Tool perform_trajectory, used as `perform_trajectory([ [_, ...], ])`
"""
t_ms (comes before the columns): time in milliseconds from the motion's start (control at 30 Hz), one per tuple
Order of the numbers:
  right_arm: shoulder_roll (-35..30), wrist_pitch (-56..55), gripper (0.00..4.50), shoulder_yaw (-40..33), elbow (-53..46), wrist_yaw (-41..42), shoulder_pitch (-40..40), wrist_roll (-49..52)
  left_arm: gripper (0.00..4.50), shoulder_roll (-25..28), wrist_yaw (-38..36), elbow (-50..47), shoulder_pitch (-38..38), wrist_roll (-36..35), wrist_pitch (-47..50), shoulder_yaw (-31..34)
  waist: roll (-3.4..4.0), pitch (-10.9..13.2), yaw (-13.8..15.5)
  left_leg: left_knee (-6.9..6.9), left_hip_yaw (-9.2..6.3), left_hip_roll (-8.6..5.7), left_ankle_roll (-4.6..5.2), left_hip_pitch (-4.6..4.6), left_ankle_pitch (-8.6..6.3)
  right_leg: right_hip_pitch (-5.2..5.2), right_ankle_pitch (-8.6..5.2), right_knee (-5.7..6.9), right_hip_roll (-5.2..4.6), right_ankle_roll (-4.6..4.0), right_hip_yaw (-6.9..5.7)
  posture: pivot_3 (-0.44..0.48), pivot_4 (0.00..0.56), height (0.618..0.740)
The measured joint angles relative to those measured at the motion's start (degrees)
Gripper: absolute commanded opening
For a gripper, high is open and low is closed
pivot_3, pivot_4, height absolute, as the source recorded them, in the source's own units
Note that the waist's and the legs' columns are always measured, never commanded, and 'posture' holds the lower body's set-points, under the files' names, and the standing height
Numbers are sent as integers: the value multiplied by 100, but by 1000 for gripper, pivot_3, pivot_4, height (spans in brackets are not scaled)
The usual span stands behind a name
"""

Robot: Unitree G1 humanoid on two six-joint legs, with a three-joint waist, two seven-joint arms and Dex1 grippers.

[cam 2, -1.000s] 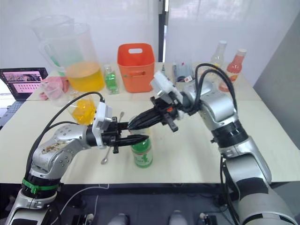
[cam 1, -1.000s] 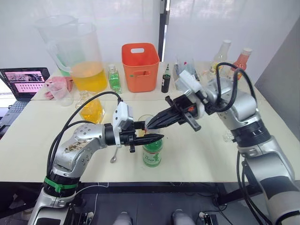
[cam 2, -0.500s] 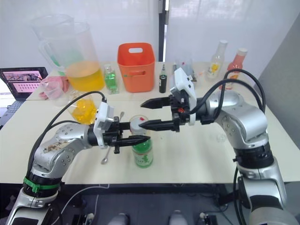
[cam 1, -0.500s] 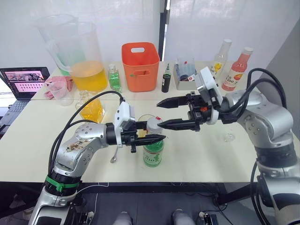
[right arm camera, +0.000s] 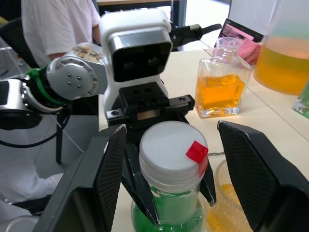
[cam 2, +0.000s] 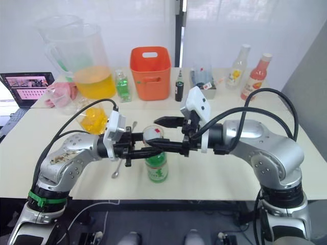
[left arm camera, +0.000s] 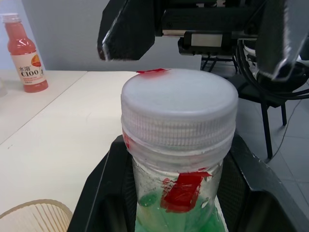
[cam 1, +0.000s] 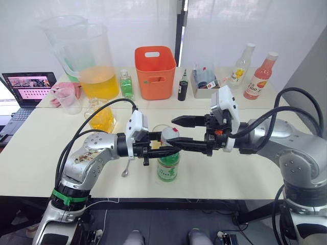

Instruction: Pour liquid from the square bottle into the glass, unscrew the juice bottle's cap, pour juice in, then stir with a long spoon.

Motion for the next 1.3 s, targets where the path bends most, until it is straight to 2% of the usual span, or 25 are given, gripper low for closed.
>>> perform_trajectory([
  [233, 158, 19, 3196, 161, -76, -415, 72, -26, 1617, 0, -20, 1, -1, 8, 4, 3, 0, 0, -3, 0, 0, 0, 0, 0, 0, 0, 0, -1, 0, 0, 0, 0, 150, 740],
  [400, 155, 12, 1709, 252, -89, -457, 75, -7, 1617, 0, -21, -1, 0, 13, 4, 9, 0, 0, -9, -1, 0, 0, 0, 1, 0, 0, 0, 0, 0, 0, 0, 0, 150, 740],
  [567, 67, -150, 1671, 297, 0, -173, 75, -48, 1617, 0, -21, -34, 3, 33, 5, 0, 0, 0, -8, -2, 0, 1, 0, 0, 0, -1, -2, -1, 0, 3, 0, 0, 150, 740],
  [667, -184, -672, 1671, 526, 372, 623, -57, -292, 1617, 6, -19, -139, 28, 56, 3, -22, 0, 0, -12, -2, 1, 1, 0, 2, 0, 1, -11, -2, 0, 18, 0, 0, 150, 740],
  [767, -328, -1585, 1671, 973, 1209, 1910, -408, -754, 1617, 33, 0, -280, 71, 102, 6, -46, 0, 0, -32, -3, 2, 1, 0, 10, 0, 9, -12, -5, 0, 20, 0, 0, 150, 740],
  [833, -199, -2236, 1671, 1295, 2057, 2819, -809, -1108, 1617, 72, 44, -360, 112, 119, 30, -28, 0, 0, -54, -5, 2, 2, 0, 18, 0, 15, -12, -5, 0, 21, 0, 0, 150, 740],
  [1000, 432, -3344, 1671, 1777, 3934, 4384, -1774, -1692, 1617, 149, 132, -452, 241, 89, 134, 91, 0, 0, -80, -8, 2, 2, 0, 21, 0, 15, -12, -4, 0, 19, 0, 0, 150, 740],
  [1067, 611, -3667, 1671, 1921, 4478, 4740, -2063, -1784, 1617, 173, 179, -465, 280, 80, 145, 152, 0, 0, -87, -9, 1, 2, 0, 23, 0, 16, -11, -3, 0, 19, 0, 0, 150, 740],
  [1167, 679, -3984, 1671, 2352, 5104, 4834, -2473, -1635, 1617, 226, 241, -454, 325, 71, 180, 250, 1, 0, -117, -9, 1, 2, -1, 32, 1, 18, -11, 5, 0, 18, 0, 0, 150, 740],
  [1300, 576, -4202, 1671, 2761, 5441, 4846, -2729, -1351, 1617, 237, 299, -454, 342, 72, 190, 261, 1, 0, -165, -9, 0, 3, -1, 42, 1, 25, -11, 12, 0, 18, 0, 0, 150, 740],
])
